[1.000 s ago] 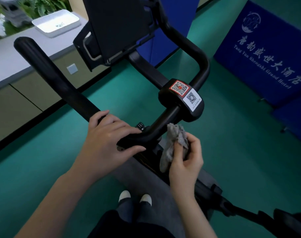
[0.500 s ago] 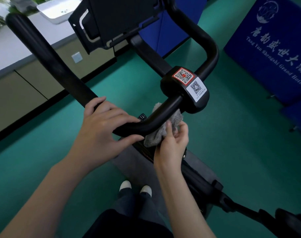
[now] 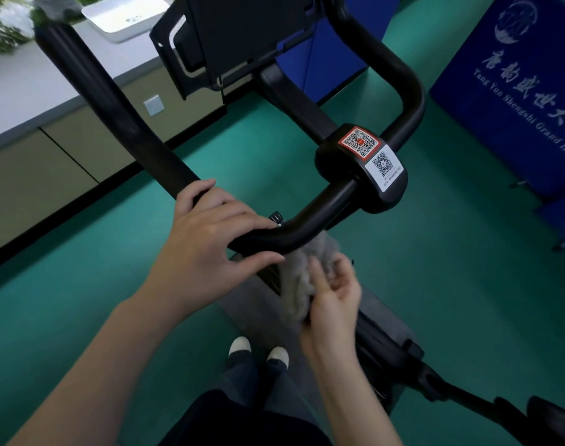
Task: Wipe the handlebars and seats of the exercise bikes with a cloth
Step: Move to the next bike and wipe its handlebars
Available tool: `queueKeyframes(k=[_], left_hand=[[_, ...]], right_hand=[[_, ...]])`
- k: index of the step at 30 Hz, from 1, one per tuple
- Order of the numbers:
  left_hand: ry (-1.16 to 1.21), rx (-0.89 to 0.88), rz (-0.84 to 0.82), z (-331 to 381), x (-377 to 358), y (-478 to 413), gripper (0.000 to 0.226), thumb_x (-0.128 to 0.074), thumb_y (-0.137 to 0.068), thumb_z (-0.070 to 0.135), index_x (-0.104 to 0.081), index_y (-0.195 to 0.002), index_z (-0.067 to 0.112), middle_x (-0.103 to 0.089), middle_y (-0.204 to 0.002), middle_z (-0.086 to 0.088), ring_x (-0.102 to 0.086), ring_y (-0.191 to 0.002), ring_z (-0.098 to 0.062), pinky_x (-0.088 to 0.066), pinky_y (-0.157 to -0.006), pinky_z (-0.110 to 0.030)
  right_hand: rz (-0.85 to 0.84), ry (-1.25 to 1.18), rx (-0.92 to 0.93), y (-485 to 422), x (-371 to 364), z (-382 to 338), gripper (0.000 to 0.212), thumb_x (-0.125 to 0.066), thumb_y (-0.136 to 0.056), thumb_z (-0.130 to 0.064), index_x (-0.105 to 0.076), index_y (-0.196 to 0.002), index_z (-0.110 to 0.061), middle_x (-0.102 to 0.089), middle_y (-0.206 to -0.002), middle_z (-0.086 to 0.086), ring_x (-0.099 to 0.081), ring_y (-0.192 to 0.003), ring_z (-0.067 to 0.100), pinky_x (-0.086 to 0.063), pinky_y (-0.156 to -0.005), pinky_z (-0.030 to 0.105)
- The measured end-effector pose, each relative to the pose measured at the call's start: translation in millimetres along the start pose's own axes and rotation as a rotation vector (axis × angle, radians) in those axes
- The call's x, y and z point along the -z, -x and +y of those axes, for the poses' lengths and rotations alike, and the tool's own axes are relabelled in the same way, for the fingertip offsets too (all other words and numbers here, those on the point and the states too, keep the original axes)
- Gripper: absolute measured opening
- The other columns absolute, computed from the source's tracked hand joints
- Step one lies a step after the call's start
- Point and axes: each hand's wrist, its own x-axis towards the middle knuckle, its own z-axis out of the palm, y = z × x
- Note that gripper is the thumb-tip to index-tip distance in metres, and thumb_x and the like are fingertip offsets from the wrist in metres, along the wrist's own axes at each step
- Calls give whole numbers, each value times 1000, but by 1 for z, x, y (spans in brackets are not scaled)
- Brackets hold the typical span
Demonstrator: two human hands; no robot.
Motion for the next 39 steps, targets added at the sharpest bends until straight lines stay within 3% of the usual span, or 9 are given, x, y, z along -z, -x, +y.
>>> queueKeyframes(k=[3, 6, 12, 17, 20, 22, 29, 35, 39], left_hand=[[6, 3, 8, 1, 0, 0, 37, -60, -78, 58, -71, -97, 28, -65, -86, 17, -55, -90, -10, -23, -108, -39], [19, -3, 14, 2, 2, 0, 38, -59, -79, 58, -71, -97, 27, -65, -86, 16, -56, -90, -11, -23, -108, -39], [8, -14, -2, 2, 3, 1, 37, -62, -78, 57, -72, -97, 26, -65, -86, 15, -56, -91, -12, -24, -107, -41], [26, -37, -33, 0, 6, 1, 45, -54, -79, 62, -71, -101, 27, -65, -89, 14, -55, -92, -12, -19, -108, -36], [38, -49, -39, -1, 10, 1, 46, -53, -80, 62, -70, -105, 26, -65, -92, 13, -57, -95, -12, -15, -109, -33], [45, -42, -36, 0, 14, 2, 46, -58, -80, 59, -69, -108, 24, -65, -95, 11, -58, -97, -12, -13, -110, -32], [-38, 39, -31, 14, 18, 10, 49, -53, -84, 60, -63, -119, 27, -61, -112, 13, -51, -112, -6, -8, -114, -29], [-85, 105, 84, 45, 11, 33, 42, -62, -83, 50, -67, -113, 21, -61, -120, 6, -53, -115, -14, -25, -111, -39], [-120, 193, 135, 68, 7, 65, 44, -56, -85, 52, -67, -111, 19, -61, -121, 5, -55, -112, -16, -32, -103, -39]], right_hand=[[179, 96, 213, -13, 3, -16, 10, -54, -92, 1, -55, -97, -8, -63, -85, 0, -59, -80, 11, -49, -78, 33], [192, 288, 368, -11, -5, -24, 15, -54, -91, 1, -58, -99, -11, -64, -95, 5, -62, -89, 16, -50, -85, 34], [78, 530, 422, 26, -6, -17, 18, -57, -88, 3, -62, -92, -14, -64, -84, 1, -60, -80, 19, -49, -74, 37], [116, 608, 472, 31, 4, -38, 21, -59, -87, 4, -63, -90, -16, -65, -81, -8, -59, -76, 1, -47, -72, 18], [126, 620, 547, 28, 6, -53, 18, -59, -87, 0, -63, -92, -18, -66, -83, -9, -60, -79, 6, -50, -74, 26], [95, 631, 585, 26, 5, -60, 18, -59, -87, -1, -62, -94, -18, -65, -85, -10, -61, -81, 9, -49, -76, 30], [-109, 641, 604, 23, 0, -64, 18, -61, -87, 2, -64, -95, -13, -66, -87, -9, -61, -81, 2, -48, -75, 19], [-279, 687, 594, 21, 24, -74, 18, -60, -88, -1, -64, -95, -17, -66, -85, -12, -61, -80, 1, -45, -73, 12], [-397, 689, 577, 24, 38, -74, 17, -60, -87, -4, -64, -96, -18, -66, -84, -10, -61, -80, 2, -47, -73, 17]])
